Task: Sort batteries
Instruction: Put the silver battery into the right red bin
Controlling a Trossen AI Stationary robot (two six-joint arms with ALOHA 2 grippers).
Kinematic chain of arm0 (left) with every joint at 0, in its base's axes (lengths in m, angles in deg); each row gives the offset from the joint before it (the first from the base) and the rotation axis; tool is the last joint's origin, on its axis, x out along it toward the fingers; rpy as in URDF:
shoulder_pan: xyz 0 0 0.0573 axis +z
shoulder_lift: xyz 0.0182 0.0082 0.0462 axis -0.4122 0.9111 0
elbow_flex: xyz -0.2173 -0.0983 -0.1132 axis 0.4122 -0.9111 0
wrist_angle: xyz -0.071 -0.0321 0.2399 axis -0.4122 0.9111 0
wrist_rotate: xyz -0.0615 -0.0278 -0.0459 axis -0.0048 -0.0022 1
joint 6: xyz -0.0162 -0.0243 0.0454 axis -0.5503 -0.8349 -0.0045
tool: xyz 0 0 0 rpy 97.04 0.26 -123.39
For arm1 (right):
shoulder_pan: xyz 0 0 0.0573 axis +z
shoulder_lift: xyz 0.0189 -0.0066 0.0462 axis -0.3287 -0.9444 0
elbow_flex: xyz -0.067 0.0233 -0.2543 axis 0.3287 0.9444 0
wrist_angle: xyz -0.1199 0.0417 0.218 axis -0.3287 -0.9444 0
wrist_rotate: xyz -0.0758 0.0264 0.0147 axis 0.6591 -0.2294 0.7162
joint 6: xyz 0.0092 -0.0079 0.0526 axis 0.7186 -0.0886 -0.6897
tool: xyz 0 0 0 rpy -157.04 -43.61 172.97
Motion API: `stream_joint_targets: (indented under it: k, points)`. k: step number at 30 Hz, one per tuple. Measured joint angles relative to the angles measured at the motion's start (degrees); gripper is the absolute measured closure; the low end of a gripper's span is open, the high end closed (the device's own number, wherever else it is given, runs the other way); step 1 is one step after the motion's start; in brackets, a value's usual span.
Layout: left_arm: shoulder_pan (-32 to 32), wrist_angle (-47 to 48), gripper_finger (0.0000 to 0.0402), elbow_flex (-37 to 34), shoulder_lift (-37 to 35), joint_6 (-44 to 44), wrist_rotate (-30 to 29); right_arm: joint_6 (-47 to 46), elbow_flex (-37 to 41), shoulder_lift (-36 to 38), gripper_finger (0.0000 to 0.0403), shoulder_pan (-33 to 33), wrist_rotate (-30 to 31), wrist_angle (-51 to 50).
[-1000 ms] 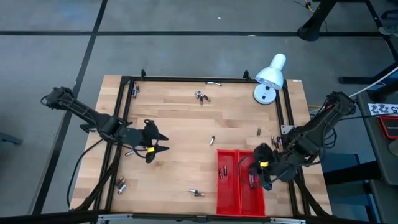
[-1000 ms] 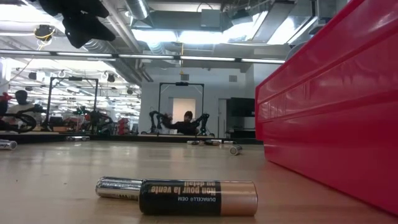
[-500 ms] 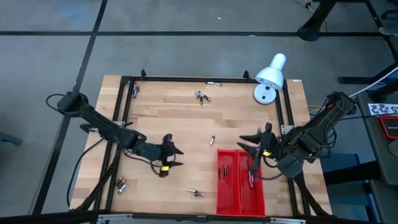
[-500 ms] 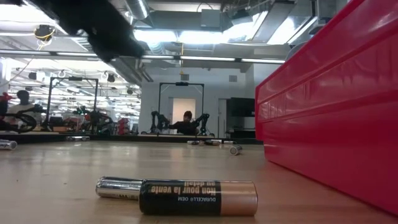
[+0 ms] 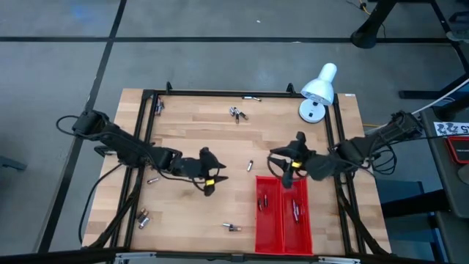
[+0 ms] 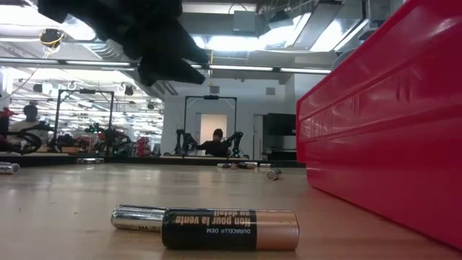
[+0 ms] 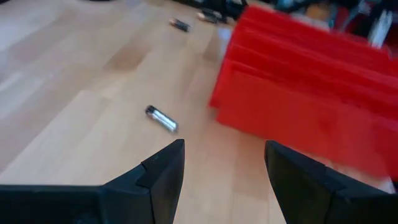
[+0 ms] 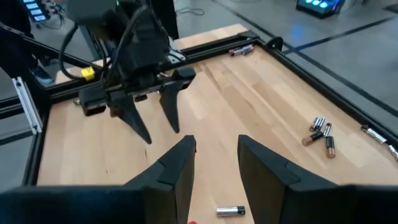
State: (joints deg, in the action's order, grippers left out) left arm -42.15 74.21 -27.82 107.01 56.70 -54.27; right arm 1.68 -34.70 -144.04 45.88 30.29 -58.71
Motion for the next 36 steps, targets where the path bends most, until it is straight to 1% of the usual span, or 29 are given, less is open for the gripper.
stream_joint_targets:
  k: [3,7,11,15,20,25,31,36]
  points:
    - [0.7,-2.2,0.0192,0.0,0.0,0.3,0.0,0.4,0.0,0.0,0.0278,-2.0,-1.9,0.0]
    - [1.2,-4.7,0.0192,0.1,0.0,3.1,0.0,1.4,0.0,0.0,0.0278,-3.5,-3.3,0.0]
    - [3.4,-4.5,0.0192,2.0,1.1,5.2,-0.2,1.8,0.0,0.0,0.0278,-4.0,-3.7,0.0]
    - [6.1,-3.4,0.0192,7.1,5.7,5.0,-0.3,1.7,0.0,0.0,0.0278,-4.0,-3.6,0.2]
    - [8.1,-3.2,0.0192,12.0,13.6,3.0,-0.3,1.5,0.0,0.0,0.0278,-3.8,-4.2,2.8]
    - [8.8,-3.2,0.0192,13.4,19.5,1.3,-0.3,-2.2,0.0,0.0,0.0278,-3.8,-7.5,2.9]
    - [10.2,-3.9,0.0192,13.5,24.2,-0.6,-0.3,-7.3,0.0,0.0,0.0278,-3.8,-13.7,2.3]
    - [10.0,-3.9,0.0192,16.1,28.6,2.0,-1.5,-7.7,0.0,0.0,0.0278,-3.8,-14.2,2.3]
